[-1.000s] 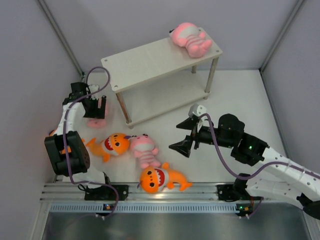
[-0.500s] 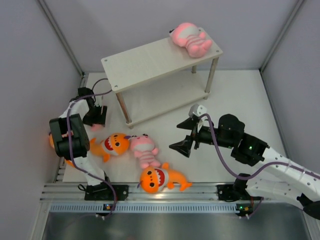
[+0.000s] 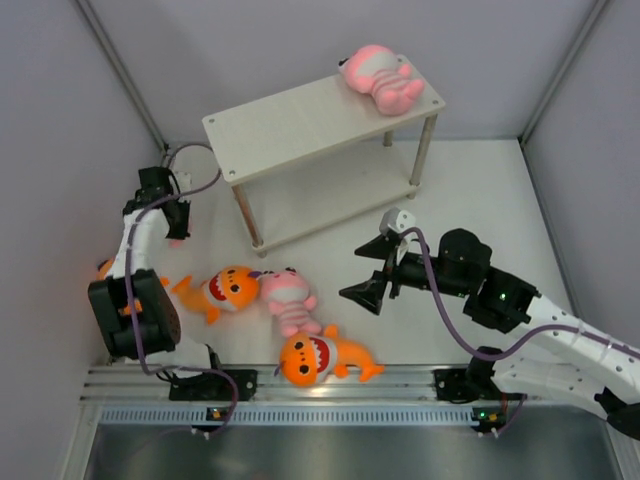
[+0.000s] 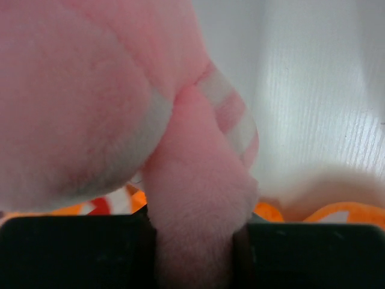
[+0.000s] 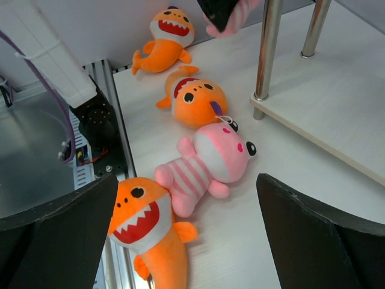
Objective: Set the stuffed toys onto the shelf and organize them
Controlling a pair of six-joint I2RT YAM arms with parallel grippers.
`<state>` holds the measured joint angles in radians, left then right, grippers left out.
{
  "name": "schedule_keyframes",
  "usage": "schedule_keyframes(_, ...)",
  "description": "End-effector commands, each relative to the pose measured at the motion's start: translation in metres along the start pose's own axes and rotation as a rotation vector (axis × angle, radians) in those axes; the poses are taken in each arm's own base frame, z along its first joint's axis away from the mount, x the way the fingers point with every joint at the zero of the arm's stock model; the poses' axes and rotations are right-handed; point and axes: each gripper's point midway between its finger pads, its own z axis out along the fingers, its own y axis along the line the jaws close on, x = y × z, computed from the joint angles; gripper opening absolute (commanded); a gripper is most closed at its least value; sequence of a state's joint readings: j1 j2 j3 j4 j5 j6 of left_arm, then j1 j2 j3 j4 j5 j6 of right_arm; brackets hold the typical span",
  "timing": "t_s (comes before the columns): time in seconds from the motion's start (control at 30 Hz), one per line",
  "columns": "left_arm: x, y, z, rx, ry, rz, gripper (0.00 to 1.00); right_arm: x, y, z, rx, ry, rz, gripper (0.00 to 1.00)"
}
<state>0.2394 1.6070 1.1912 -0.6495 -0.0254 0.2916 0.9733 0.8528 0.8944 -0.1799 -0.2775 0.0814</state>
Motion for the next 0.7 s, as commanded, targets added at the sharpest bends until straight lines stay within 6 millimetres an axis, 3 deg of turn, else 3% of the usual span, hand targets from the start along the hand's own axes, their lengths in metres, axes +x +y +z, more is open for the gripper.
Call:
schedule_keyframes(0.0, -0.048, 0.041, -0.1, -0.213, -0.27, 0.017, 0.0, -0.015, 0.008, -0.006, -0.015, -0.062, -0.015, 0.99)
schedule_keyframes(0.03, -0.054, 0.046, -0.119, -0.238, -0.31, 0.012, 0.0, -0.016, 0.007, -0.006, -0.011, -0.064, -0.016, 0.99)
schedule_keyframes(0.07, -0.066, 0.05, -0.156, -0.266, -0.393, 0.008, 0.0, -0.017, 0.008, -0.007, -0.011, -0.07, -0.014, 0.99)
schedule_keyframes(0.17, -0.077, 0.047, -0.207, -0.256, -0.488, -0.007, 0.0, -0.019, 0.008, -0.008, -0.011, -0.079, -0.014, 0.99)
schedule_keyframes(0.2, -0.091, 0.048, -0.234, -0.253, -0.556, -0.011, 0.0, -0.018, 0.006, -0.009, 0.001, -0.08, -0.01, 0.99)
schedule_keyframes(0.3, -0.107, 0.025, -0.272, -0.172, -0.646, 0.007, 0.0, -0.021, 0.001, -0.009, 0.032, -0.097, -0.003, 0.99)
schedule_keyframes(0.33, -0.111, 0.017, -0.279, -0.15, -0.661, 0.018, 0.0, -0.023, 0.0, -0.01, 0.037, -0.105, -0.007, 0.99)
schedule_keyframes(0.47, -0.12, -0.057, -0.303, 0.113, -0.735, 0.11, 0.0, -0.051, -0.008, -0.004, 0.08, -0.136, -0.051, 0.99)
schedule_keyframes(0.6, -0.108, -0.078, -0.33, 0.239, -0.791, 0.125, 0.0, -0.106, -0.007, 0.009, 0.074, -0.2, -0.111, 0.96)
schedule_keyframes(0.67, -0.096, -0.083, -0.346, 0.267, -0.827, 0.136, 0.0, -0.122, -0.003, 0.016, 0.062, -0.23, -0.174, 0.95)
